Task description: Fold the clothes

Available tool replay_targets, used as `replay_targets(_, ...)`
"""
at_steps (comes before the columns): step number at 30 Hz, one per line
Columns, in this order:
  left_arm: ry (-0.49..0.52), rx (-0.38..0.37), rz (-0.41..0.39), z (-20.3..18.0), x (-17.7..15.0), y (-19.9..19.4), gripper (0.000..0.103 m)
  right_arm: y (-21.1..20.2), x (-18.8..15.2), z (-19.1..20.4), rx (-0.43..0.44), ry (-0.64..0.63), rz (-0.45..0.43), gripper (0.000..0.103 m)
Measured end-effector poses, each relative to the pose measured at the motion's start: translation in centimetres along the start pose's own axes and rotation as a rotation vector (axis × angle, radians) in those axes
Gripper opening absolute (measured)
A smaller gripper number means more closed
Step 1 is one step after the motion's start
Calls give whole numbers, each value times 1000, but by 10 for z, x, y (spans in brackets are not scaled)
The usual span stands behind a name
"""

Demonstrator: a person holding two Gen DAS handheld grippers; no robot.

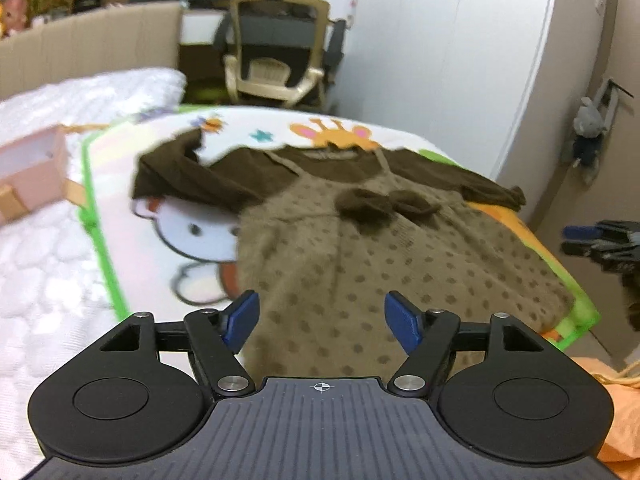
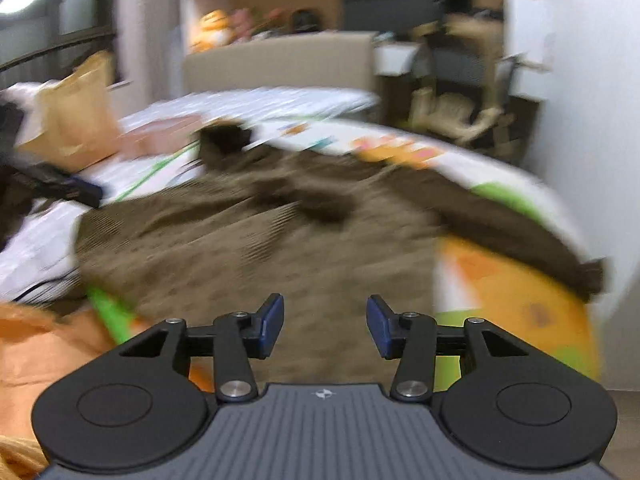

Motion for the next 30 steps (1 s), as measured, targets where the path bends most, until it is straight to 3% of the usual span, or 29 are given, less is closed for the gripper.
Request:
replay_targets(4, 75, -87, 61, -32, -12, 19, 76, 19, -10, 45, 101, -141, 60, 52)
replay_targets(8, 226, -127, 110, -69, -32, 32, 76, 32, -16, 67, 34, -305, 70, 54)
replay_targets(10, 315, -129, 120, -86, -41, 39, 76, 37, -11, 69, 1, -326, 55, 40)
replay_targets(11, 347, -127, 121, -93, -44, 43, 75, 39, -8, 69, -4, -321, 49, 21)
replay_targets(12, 371, -121, 121, -99, -46, 48, 74, 37, -3, 68, -4, -309, 34, 11)
replay_targets(13, 394, -114, 121, -105, -47, 53, 72, 32, 3, 66, -3, -294, 14, 9)
replay_targets(15, 435, -89, 118, -112, -48, 63, 65, 24, 15, 62, 0, -264, -25, 5)
replay_targets(16, 456, -76, 117, -115, -48, 67, 51, 18, 21, 61, 4, -246, -46, 5)
replay_targets(17, 480, -55, 111, -117, -47, 70, 30, 9, 27, 60, 12, -231, -63, 4)
replay_targets(19, 501, -39, 79, -118, -40, 63, 14, -9, 34, 59, 27, -221, -97, 4)
replay_targets(20, 496, -46, 55, -119, -33, 55, 12, -19, 37, 60, 32, -224, -114, 4)
replay_targets(23, 470, -84, -30, -119, -11, 19, 12, -42, 44, 60, 40, -233, -159, 5)
replay_targets(28, 453, -64, -126, -113, 9, -24, 17, -56, 51, 55, 10, -230, -202, 6)
replay_targets(30, 442, -49, -136, -110, 11, -29, 21, -51, 47, 55, 15, -237, -177, 17)
Point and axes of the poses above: each gripper's, at about its wrist camera, not at the fingertips, and y roughly the way its jaws point, z to its left, x to its top, the point moved 7 cm from there along y, roughly the way its jaws point, and after that the axes turned 3 degrees about z, right-handed, at the moved point
